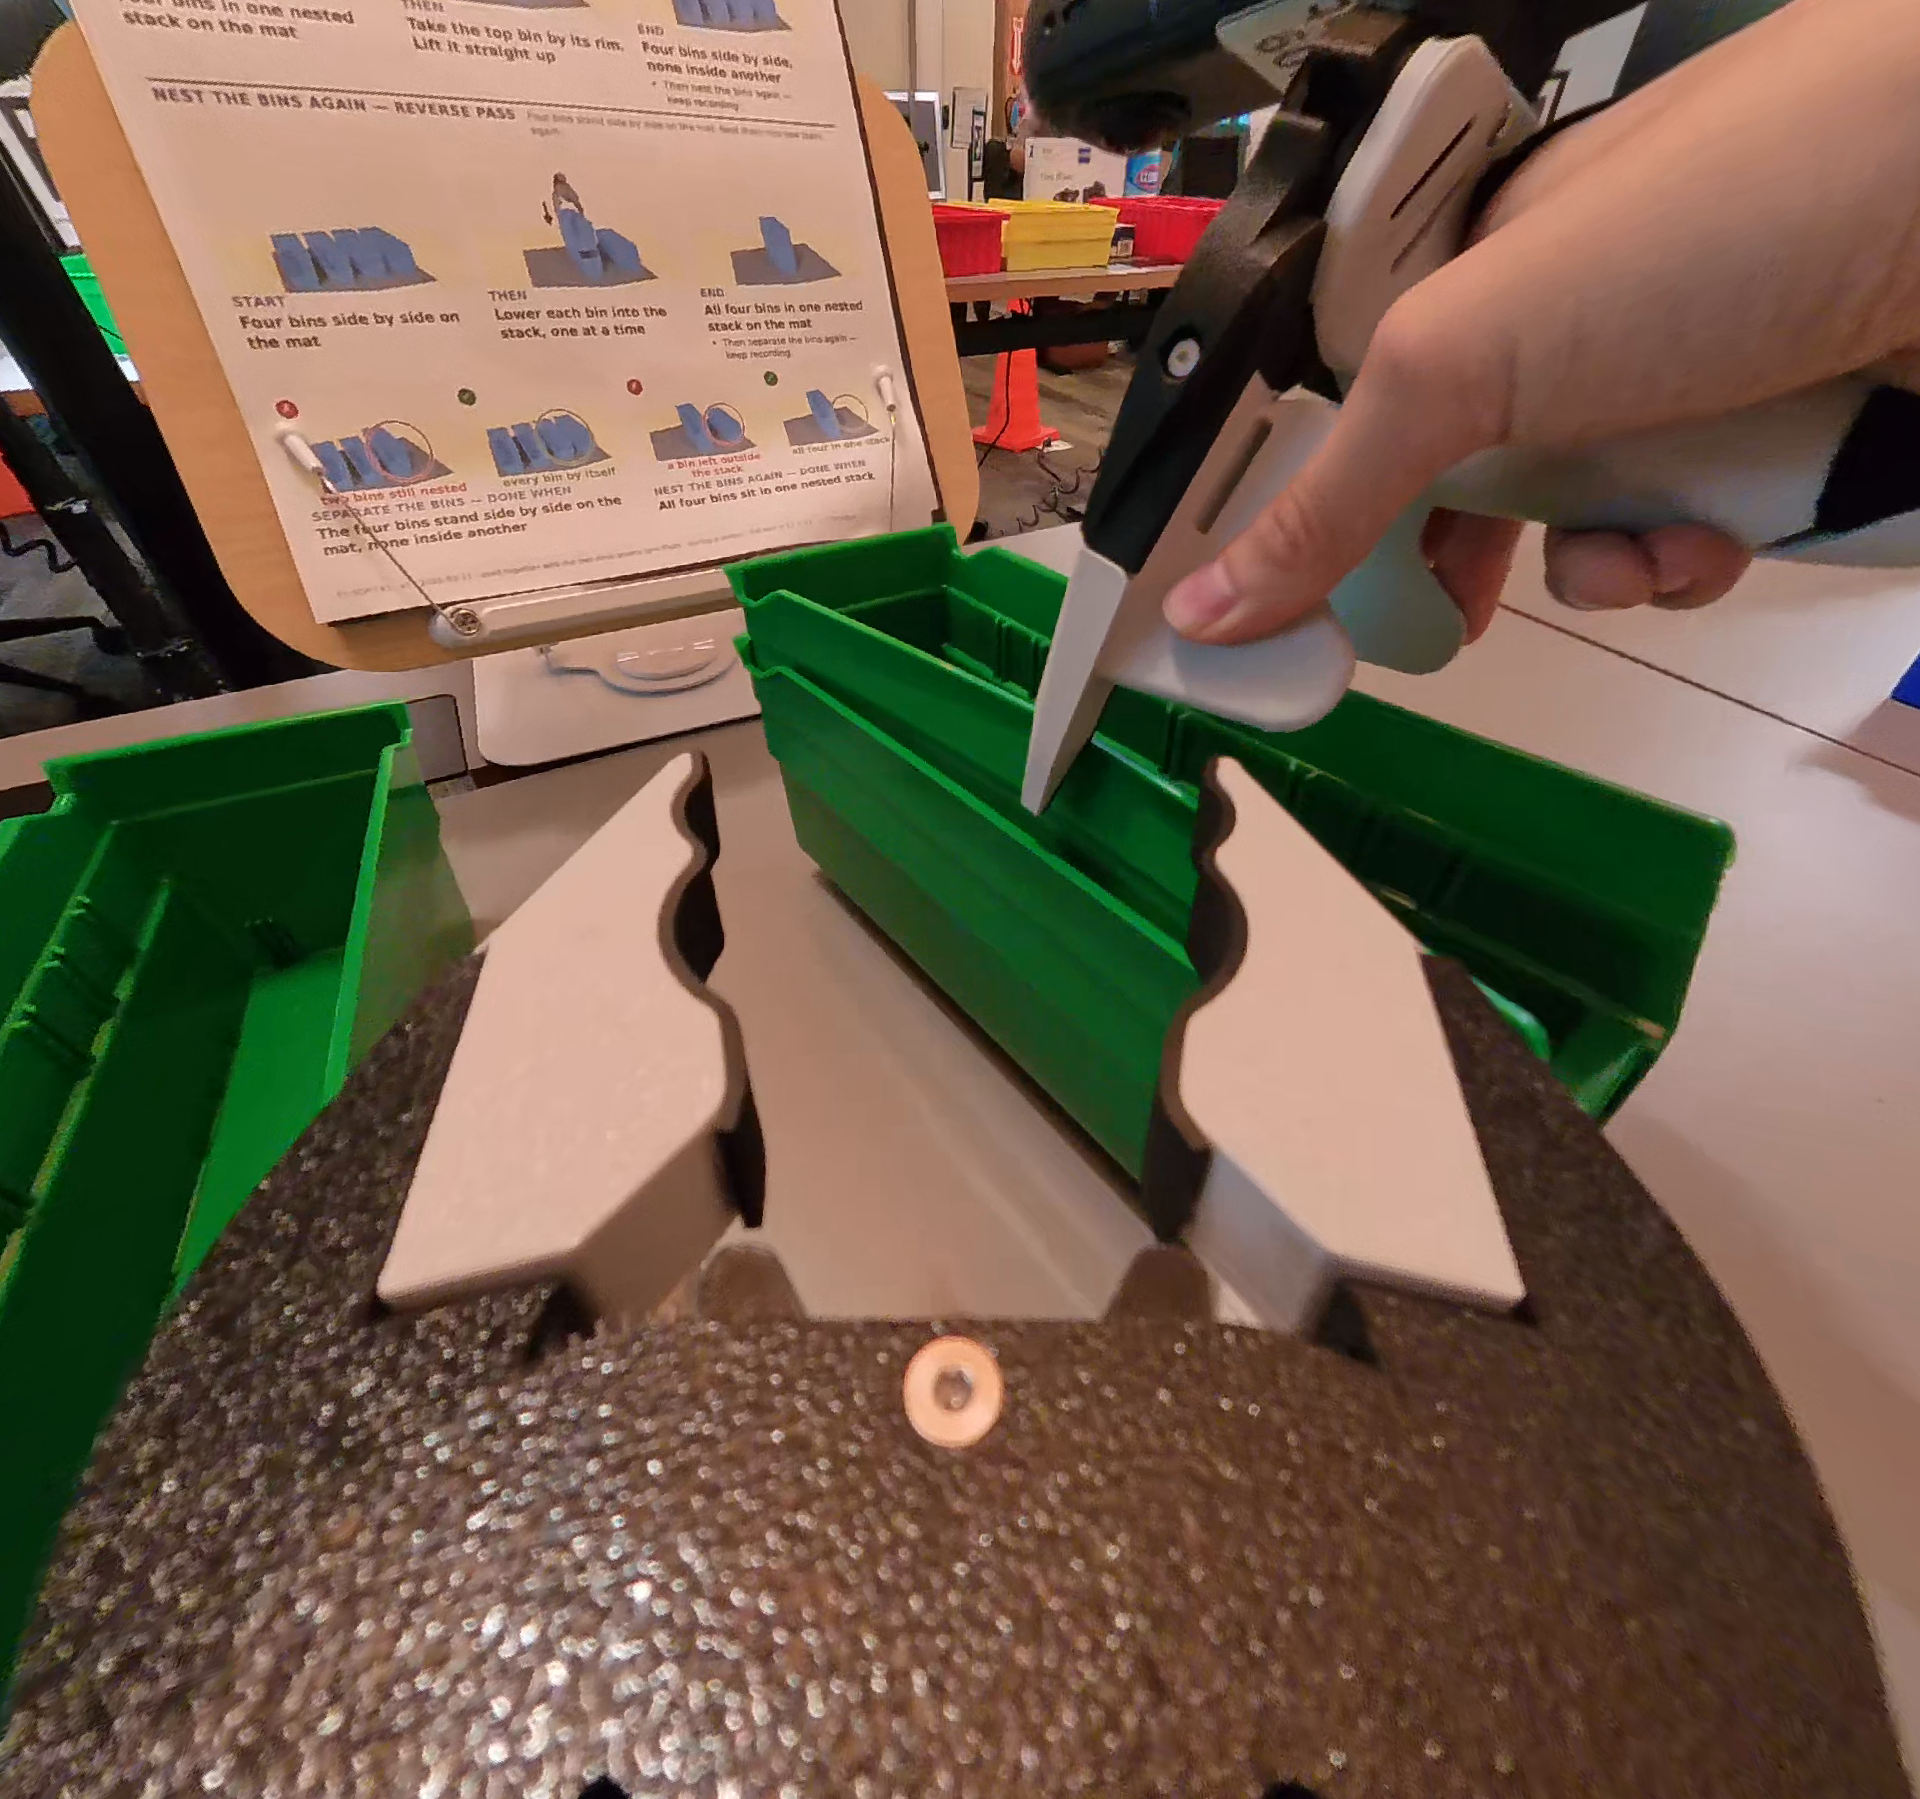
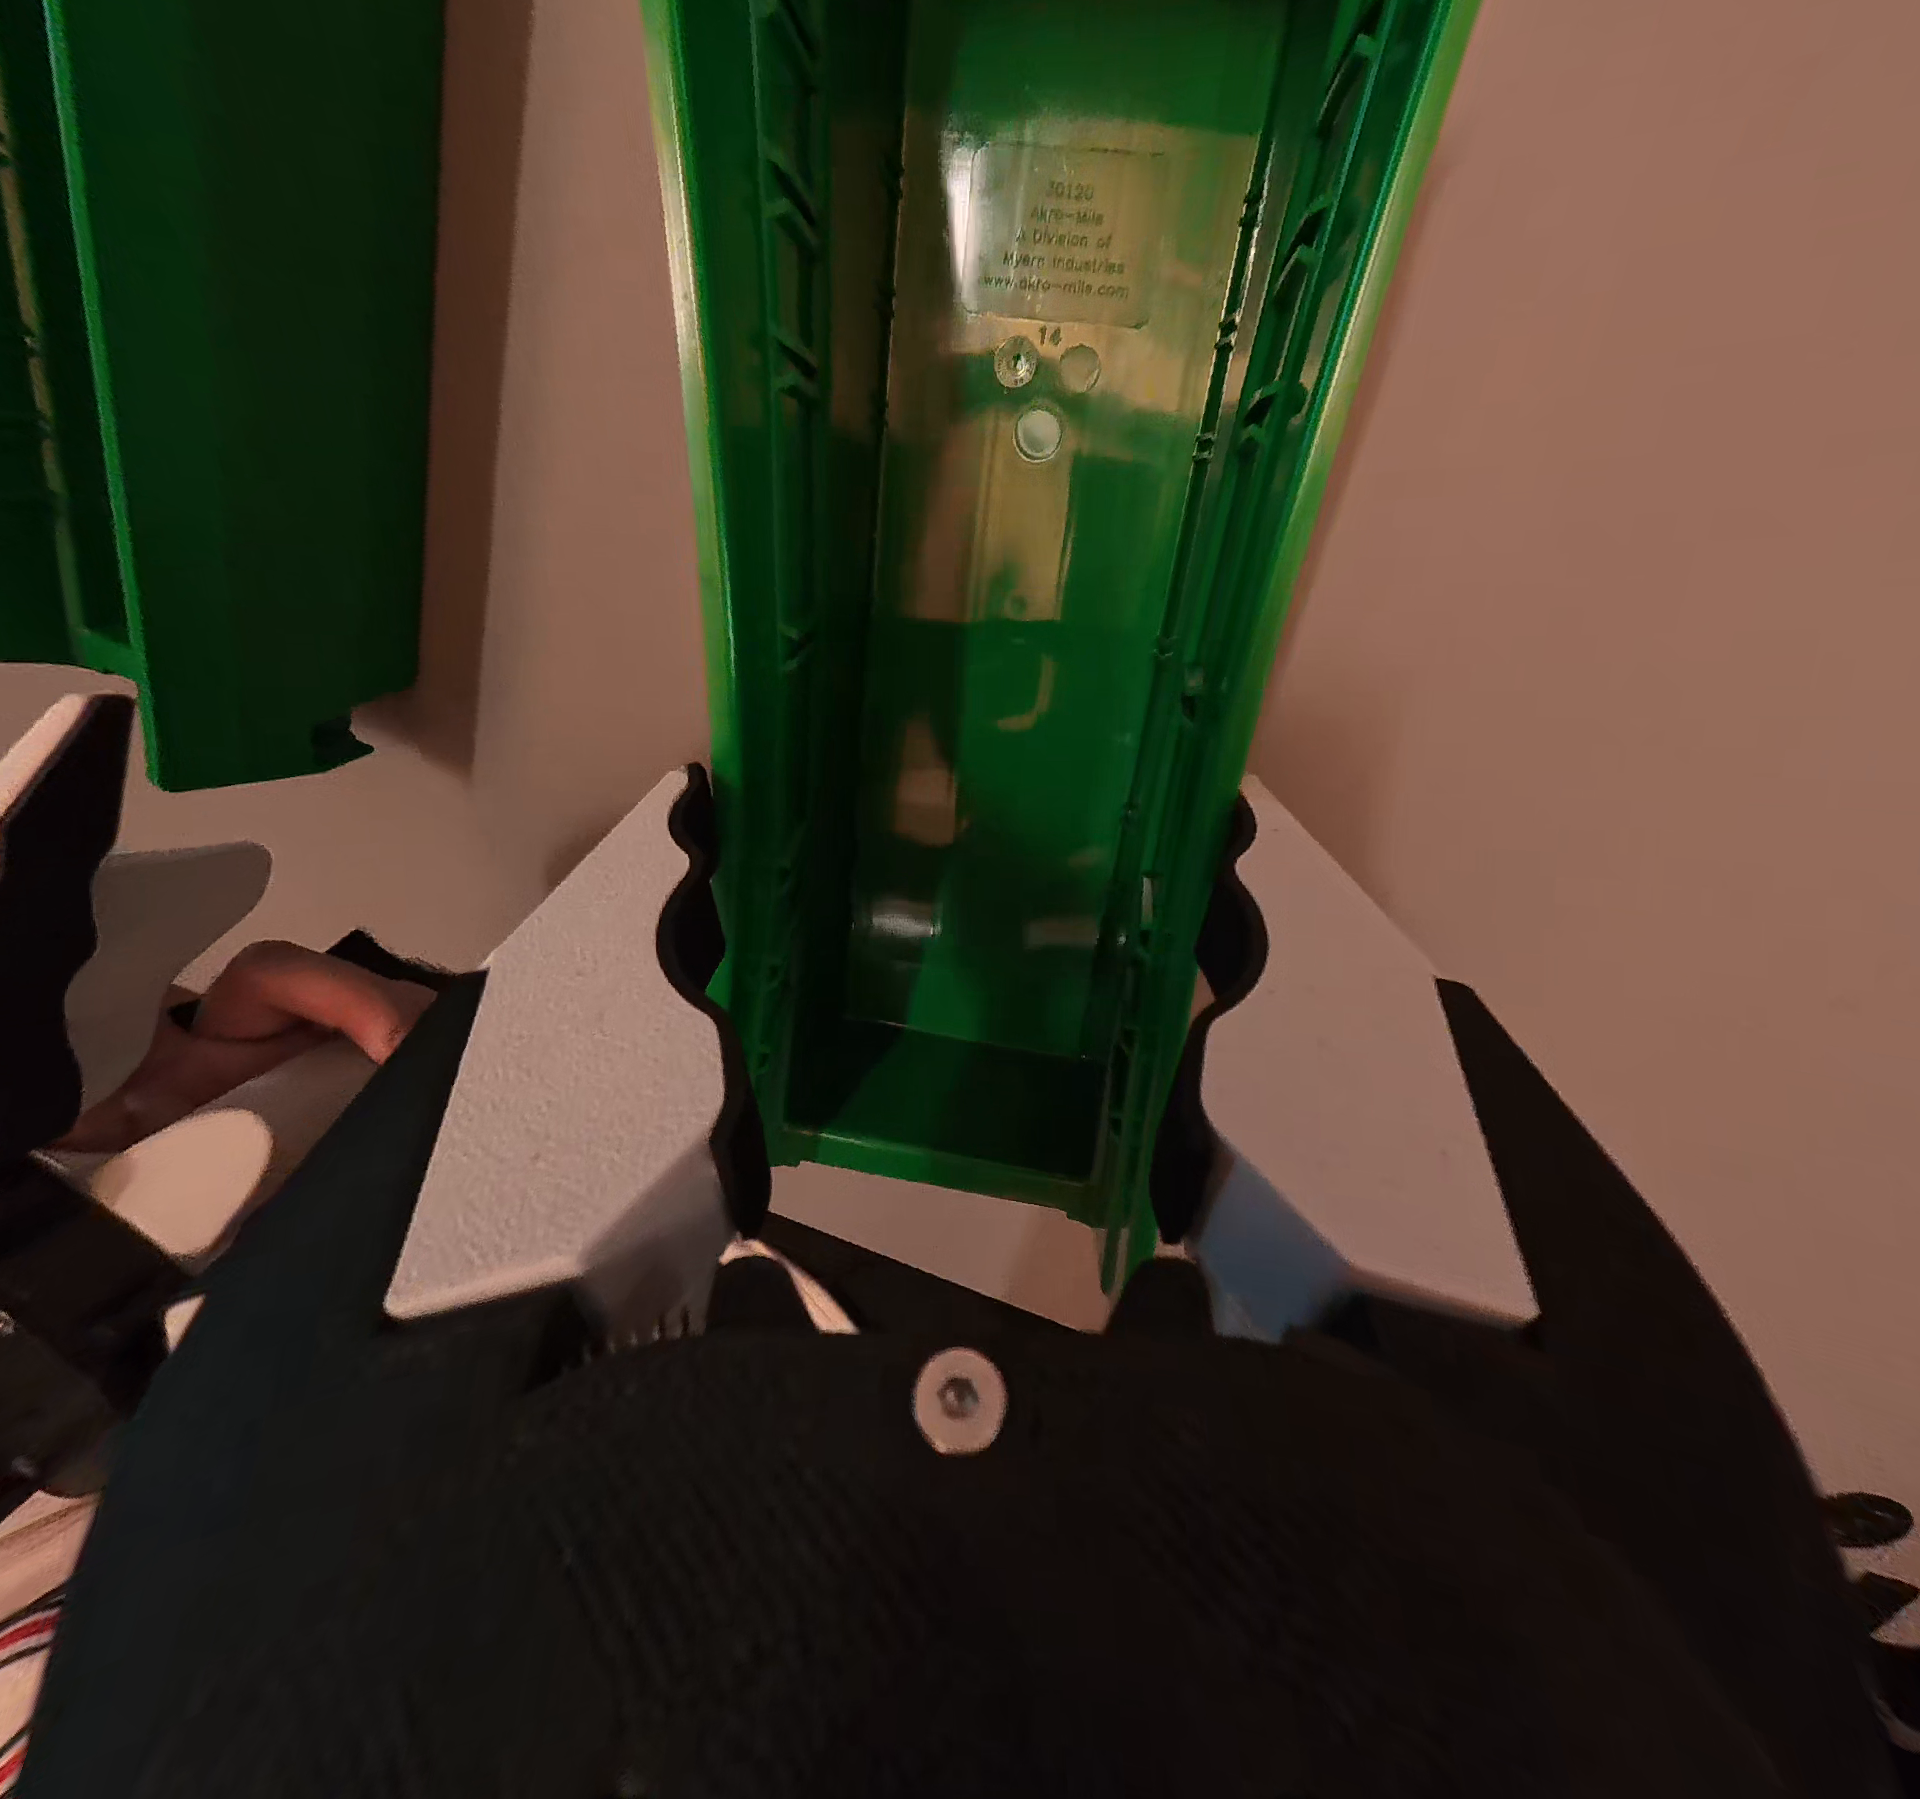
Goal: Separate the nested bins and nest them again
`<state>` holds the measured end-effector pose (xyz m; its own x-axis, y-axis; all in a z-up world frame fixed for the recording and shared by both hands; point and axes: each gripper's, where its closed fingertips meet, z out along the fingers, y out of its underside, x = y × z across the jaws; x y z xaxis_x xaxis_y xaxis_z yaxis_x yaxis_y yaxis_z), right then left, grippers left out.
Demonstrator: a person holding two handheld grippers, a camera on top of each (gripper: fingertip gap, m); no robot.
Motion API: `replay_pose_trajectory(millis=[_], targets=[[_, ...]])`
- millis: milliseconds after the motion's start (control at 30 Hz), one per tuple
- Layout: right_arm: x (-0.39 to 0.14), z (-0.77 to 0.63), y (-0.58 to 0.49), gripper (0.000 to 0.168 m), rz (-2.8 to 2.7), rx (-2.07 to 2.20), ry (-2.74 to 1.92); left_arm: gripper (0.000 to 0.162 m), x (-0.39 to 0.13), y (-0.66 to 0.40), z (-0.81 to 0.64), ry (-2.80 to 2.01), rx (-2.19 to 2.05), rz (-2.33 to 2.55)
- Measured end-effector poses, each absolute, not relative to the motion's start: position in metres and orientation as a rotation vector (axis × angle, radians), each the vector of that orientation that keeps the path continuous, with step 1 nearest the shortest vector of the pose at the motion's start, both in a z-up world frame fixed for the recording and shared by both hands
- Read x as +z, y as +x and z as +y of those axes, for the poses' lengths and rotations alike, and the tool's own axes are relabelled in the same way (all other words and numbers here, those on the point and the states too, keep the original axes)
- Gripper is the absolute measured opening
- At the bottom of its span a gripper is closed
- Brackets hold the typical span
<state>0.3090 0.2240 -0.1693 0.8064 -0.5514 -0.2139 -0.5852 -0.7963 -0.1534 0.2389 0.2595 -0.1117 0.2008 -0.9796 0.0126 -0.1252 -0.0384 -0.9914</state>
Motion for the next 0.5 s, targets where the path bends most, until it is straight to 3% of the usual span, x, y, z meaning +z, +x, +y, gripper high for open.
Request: replay_pose_trajectory(millis=[500], targets=[[-0.182,0.209,0.326,0.097,0.926,0.208,-2.748,0.089,-0.114,0.241,0.260,-1.388,-0.966,1.092]])
